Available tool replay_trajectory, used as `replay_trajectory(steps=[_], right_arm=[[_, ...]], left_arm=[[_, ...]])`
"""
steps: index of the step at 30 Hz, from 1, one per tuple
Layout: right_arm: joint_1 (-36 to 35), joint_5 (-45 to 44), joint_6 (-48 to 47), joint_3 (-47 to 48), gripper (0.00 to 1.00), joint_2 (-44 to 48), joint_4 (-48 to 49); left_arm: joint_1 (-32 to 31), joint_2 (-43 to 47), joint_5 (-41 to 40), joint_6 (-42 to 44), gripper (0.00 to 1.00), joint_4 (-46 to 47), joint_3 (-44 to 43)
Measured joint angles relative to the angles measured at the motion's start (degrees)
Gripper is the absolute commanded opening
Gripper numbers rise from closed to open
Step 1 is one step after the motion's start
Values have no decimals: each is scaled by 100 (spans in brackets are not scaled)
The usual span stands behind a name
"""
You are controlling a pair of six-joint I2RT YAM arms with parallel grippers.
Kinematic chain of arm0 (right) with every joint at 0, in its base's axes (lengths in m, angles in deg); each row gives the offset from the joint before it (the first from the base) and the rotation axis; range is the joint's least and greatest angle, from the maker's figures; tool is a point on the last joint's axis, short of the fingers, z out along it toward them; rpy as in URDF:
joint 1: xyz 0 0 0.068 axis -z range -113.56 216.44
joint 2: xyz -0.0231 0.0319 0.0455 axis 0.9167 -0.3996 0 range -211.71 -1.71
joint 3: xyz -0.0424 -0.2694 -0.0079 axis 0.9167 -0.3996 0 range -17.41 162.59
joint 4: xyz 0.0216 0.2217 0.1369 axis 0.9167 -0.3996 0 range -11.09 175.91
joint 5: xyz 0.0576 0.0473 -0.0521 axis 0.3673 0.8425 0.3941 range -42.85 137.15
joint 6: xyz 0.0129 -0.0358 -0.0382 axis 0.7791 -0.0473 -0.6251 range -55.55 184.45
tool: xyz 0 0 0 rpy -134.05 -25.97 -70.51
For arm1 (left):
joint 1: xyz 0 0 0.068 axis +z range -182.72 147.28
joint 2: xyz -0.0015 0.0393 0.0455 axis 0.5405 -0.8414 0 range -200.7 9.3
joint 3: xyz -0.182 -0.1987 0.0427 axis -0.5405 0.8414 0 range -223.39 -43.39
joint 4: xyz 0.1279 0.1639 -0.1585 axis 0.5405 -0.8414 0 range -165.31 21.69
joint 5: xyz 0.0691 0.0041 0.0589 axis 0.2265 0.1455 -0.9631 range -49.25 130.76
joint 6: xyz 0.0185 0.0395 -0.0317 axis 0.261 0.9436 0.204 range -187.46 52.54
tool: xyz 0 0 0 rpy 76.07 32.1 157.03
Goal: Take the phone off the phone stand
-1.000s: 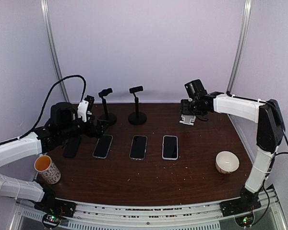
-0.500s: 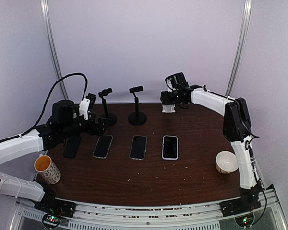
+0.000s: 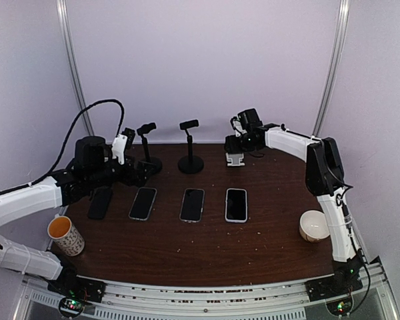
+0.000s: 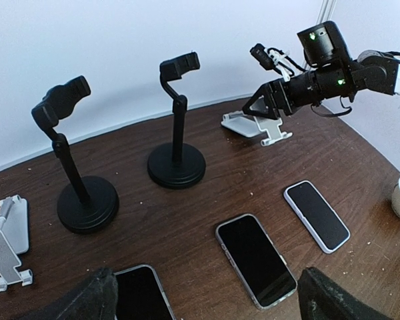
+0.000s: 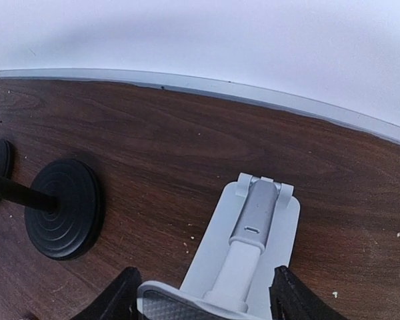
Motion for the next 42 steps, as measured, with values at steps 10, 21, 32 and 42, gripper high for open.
replay_trajectory(steps=[10,21,32,42], right_arm=[[146,551,417,103,34,-138,-116],[223,813,629,98,66,-184,-160],[247,994,686,-496,100,-105,39],[256,1005,568,-1528,100,1445,326]], left_arm=[[0,-4,0,0,98,-4,-15],[0,-4,-26,0,98,-24,-15],[0,13,-85,-11,98,-28,-13],[0,-37,-168,-66,98,-251,-116]])
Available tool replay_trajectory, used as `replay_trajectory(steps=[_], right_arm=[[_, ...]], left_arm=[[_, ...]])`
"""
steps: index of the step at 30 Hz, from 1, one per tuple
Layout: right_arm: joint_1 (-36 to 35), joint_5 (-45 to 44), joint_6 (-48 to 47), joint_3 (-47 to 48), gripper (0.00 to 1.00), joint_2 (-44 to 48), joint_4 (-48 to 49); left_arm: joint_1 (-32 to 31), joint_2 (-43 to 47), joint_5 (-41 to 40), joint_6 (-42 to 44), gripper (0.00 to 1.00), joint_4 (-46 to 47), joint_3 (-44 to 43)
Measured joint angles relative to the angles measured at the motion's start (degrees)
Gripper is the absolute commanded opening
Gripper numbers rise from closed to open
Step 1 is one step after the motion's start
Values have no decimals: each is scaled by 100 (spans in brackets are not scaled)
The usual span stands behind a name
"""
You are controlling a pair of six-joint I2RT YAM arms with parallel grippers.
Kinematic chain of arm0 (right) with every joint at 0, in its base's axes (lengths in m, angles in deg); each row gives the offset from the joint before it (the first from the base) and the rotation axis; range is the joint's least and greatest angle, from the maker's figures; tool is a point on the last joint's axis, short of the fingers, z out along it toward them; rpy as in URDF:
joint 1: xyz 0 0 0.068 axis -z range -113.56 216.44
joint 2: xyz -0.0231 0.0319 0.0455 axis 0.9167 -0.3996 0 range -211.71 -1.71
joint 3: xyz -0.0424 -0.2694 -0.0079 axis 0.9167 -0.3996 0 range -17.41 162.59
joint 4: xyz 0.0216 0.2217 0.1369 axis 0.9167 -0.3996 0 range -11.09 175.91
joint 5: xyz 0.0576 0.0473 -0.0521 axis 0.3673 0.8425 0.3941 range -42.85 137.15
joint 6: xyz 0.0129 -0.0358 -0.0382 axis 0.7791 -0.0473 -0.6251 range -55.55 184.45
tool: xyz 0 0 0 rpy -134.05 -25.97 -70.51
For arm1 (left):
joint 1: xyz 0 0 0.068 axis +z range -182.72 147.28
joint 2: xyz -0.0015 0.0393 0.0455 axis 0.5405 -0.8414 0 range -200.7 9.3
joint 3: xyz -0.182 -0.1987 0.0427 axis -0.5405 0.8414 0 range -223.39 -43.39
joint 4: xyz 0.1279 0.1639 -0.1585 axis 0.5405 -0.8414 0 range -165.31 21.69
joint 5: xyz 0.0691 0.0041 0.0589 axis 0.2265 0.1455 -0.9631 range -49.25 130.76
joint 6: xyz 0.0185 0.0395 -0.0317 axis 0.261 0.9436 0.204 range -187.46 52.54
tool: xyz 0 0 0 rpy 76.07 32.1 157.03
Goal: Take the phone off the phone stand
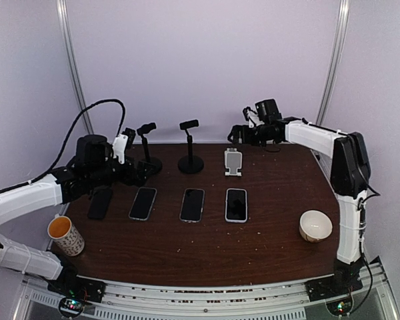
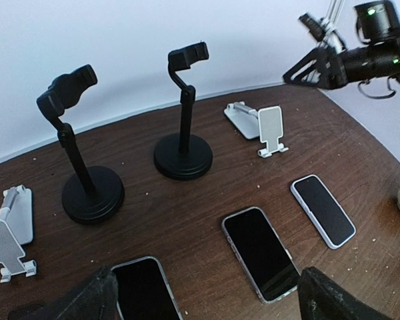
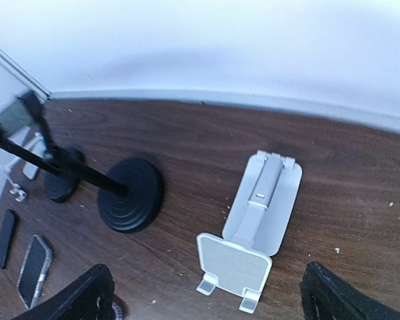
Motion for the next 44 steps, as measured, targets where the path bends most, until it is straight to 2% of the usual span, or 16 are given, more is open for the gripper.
replay_trajectory(steps=[7,12,17,23,29,35,44], right_arm=[[2,4,-31,-1132,100,1770,767],[4,-4,50,-2015,100,2651,1141],[4,-7,101,-3303,100,3657,1405],[11,-17,96,-4780,100,4852,1937],[15,-7,168,-5978,100,5488,2555],[9,76,389,-7034,100,5497,3270],[-83,157,509,-7243,100,5154,3897]], left_arm=[[103,-63,-205,81,98,-638,-487],[588,-63,-216,-2,98,-850,-656],[1019,-131,-157,-168,98,-1019,-778],[1067,-201,-46,-284,98,-1047,-785],[1067,-214,122,-396,98,-837,-234],[1067,-367,289,-566,98,-623,479],[1067,-529,389,-761,98,-251,748]])
